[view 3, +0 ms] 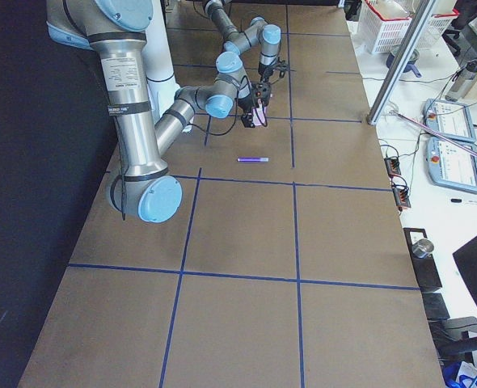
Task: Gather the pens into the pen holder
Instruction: 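Lift the orange highlighter with the left gripper and carry it over the cup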
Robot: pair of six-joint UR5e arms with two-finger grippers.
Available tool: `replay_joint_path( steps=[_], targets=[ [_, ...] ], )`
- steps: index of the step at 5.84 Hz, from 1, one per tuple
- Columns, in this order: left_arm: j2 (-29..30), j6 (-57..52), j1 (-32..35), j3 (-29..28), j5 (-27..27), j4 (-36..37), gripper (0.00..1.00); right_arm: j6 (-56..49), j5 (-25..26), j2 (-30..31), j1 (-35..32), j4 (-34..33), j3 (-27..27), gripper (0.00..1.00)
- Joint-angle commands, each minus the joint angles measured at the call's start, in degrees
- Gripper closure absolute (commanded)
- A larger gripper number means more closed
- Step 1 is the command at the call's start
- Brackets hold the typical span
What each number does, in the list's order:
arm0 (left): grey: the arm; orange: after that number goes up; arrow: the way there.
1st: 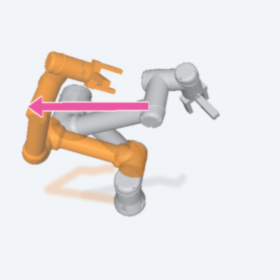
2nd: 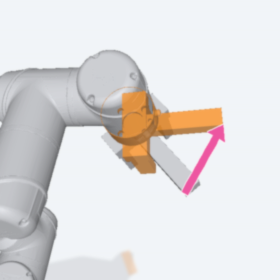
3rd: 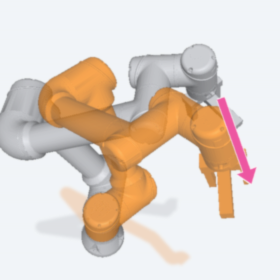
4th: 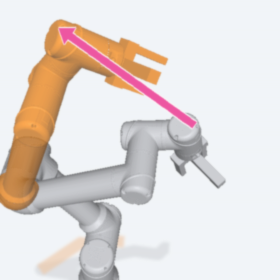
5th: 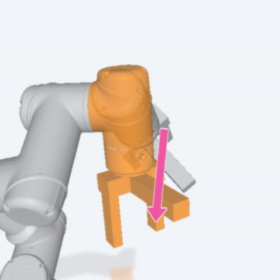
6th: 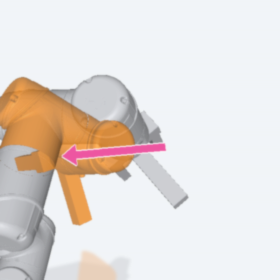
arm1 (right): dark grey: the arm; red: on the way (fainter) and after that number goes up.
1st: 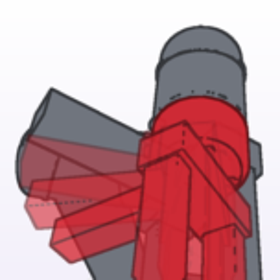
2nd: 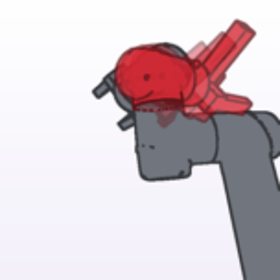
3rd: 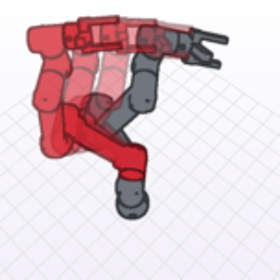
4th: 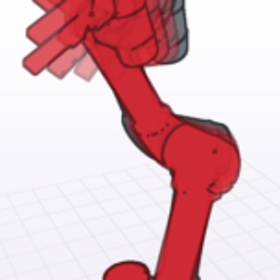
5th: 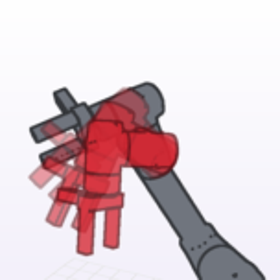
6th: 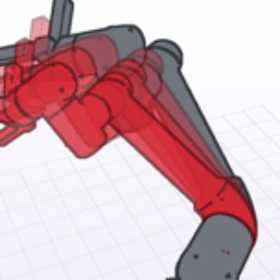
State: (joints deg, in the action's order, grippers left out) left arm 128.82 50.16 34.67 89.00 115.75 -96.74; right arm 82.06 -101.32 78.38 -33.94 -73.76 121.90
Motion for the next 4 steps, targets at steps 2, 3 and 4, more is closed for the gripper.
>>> replay_joint_path(
  steps=[2,3,4],
  targets=[
    [0.29,7.43,-0.12,11.07,-13.56,-5.87,1.0,-0.93,-0.72,2.37,-0.34,0.37,1.83,0.0],
    [-0.5,13.06,-1.7,12.15,-23.71,-15.49,1.0,-4.07,-1.94,3.61,-0.95,0.46,2.02,0.0],
    [-1.2,17.3,-7.71,12.25,-36.17,-21.76,1.0,-5.58,-5.17,4.58,-3.04,0.46,1.76,0.0]
  ],
)
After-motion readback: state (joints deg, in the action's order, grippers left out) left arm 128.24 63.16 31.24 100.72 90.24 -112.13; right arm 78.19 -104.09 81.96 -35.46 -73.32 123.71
